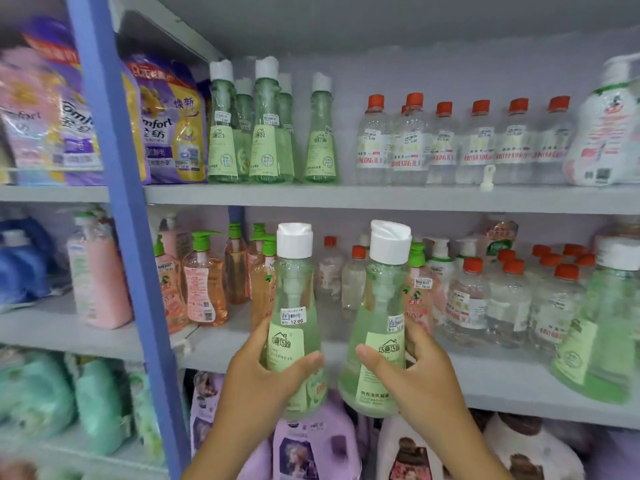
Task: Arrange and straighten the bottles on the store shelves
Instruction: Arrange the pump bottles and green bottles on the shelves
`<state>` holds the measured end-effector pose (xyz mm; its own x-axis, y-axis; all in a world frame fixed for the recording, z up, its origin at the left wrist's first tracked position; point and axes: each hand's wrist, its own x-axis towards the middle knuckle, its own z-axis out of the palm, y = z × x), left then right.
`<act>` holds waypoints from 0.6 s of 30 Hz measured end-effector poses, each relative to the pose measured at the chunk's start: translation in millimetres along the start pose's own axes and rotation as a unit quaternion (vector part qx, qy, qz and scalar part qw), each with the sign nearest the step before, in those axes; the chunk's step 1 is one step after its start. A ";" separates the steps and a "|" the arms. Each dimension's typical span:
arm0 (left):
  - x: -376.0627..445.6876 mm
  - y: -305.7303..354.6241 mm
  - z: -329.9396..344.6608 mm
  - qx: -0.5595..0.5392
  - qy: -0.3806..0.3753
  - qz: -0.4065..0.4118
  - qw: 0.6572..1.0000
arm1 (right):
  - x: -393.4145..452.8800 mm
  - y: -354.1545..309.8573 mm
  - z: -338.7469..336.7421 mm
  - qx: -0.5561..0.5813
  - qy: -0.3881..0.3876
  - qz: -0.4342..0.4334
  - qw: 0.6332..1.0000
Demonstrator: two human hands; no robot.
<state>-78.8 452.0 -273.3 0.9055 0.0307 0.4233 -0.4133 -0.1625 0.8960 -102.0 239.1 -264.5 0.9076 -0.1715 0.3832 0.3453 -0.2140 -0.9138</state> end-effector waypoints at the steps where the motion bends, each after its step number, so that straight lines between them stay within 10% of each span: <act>1: -8.0 20.7 -6.8 -0.004 0.009 0.010 1.000 | -4.9 -15.1 -5.0 0.005 -0.007 -0.019 1.000; 11: 42.4 228.2 -54.4 0.014 0.092 0.243 0.966 | 43.2 -213.3 -36.3 0.068 0.003 -0.205 0.976; 18: 152.4 215.8 -53.2 0.052 0.090 0.175 0.979 | 140.4 -232.4 4.0 -0.015 0.025 -0.155 0.987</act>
<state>-35.2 474.1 -8.3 0.6749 0.1278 0.7268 -0.6746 -0.2925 0.6778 -53.9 268.6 1.2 0.7460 -0.1393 0.6512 0.5976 -0.2913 -0.7470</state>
